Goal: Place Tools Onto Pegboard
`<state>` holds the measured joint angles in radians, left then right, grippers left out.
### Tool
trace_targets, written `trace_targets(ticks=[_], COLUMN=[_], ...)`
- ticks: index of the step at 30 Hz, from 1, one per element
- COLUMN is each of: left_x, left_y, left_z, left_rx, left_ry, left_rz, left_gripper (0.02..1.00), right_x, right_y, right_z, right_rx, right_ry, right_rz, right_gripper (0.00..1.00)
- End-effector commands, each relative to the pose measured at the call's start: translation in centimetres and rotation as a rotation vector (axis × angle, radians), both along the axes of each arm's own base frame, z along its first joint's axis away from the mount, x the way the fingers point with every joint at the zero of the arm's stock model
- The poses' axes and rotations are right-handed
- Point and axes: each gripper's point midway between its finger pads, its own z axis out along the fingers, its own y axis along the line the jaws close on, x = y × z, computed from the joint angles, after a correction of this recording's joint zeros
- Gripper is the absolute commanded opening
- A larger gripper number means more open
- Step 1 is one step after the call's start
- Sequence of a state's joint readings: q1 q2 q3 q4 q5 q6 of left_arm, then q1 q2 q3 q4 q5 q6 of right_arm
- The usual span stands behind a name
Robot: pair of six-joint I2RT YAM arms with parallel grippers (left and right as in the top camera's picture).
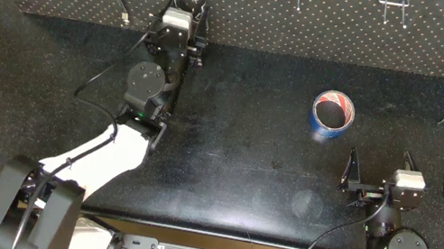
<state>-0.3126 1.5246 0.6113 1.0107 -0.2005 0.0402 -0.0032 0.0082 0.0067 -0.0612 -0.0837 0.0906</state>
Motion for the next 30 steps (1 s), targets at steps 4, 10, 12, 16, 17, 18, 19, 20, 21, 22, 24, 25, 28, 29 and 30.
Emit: trace_targets(ticks=[4,10,12,16,17,18,19,20,21,22,24,25,28,29,30], left_x=[0.1,0.4,0.8,2.3,2.6,2.9,3.1,3.1,3.0,2.9,2.6,2.6,2.7,2.7,2.6], left_y=[-0.1,0.4,0.4,-0.2,-0.3,-0.4,-0.5,-0.5,-0.5,-0.4,-0.3,-0.1,0.4,0.5,0.6], left_z=[2.0,1.5,1.2,1.1,1.1,1.0,1.0,1.2,1.9,2.3,3.2,3.1,3.3,3.6,3.9], left_rx=[-0.024,-0.022,-0.022,-0.021,-0.022,-0.021,-0.022,-0.023,-0.03,-0.032,-0.037,-0.037,-0.038,-0.042,-0.045], left_ry=[-0.068,-0.059,-0.061,-0.063,-0.063,-0.061,-0.062,-0.067,-0.09,-0.099,-0.116,-0.116,-0.122,-0.136,-0.147], left_rz=[-0.018,-0.003,-0.001,-0.009,-0.009,-0.009,-0.009,-0.009,-0.01,-0.009,-0.009,-0.005,0.006,0.009,0.01], left_gripper=[0.027,0.025,0.025,0.027,0.027,0.027,0.027,0.025,0.027,0.027,0.025,0.027,0.025,0.025,0.027], right_x=[-0.1,-0.1,-0.1,-0.1,-0.1,-0.1,-0.1,-0.1,-0.1,-0.1,-0.1,-0.1,-0.1,-0.1,-0.1], right_y=[0.4,0.4,0.4,0.4,0.4,0.4,0.4,0.4,0.4,0.4,0.4,0.4,0.4,0.4,0.4], right_z=[-0.1,-0.1,-0.1,-0.1,-0.1,-0.1,-0.1,-0.1,-0.1,-0.1,-0.1,-0.1,-0.1,-0.1,-0.1], right_rx=[-0.017,-0.017,-0.017,-0.017,-0.017,-0.017,-0.017,-0.017,-0.017,-0.017,-0.017,-0.017,-0.017,-0.017,-0.017], right_ry=[-0.001,-0.001,-0.001,-0.001,-0.001,-0.001,-0.001,-0.001,-0.001,-0.001,-0.001,-0.001,-0.001,-0.001,-0.001], right_rz=[0.021,0.021,0.021,0.021,0.021,0.021,0.021,0.021,0.021,0.021,0.021,0.021,0.021,0.021,0.021], right_gripper=[0.972,0.974,0.972,0.972,0.972,0.972,0.972,0.974,0.974,0.972,0.972,0.972,0.974,0.974,0.969])
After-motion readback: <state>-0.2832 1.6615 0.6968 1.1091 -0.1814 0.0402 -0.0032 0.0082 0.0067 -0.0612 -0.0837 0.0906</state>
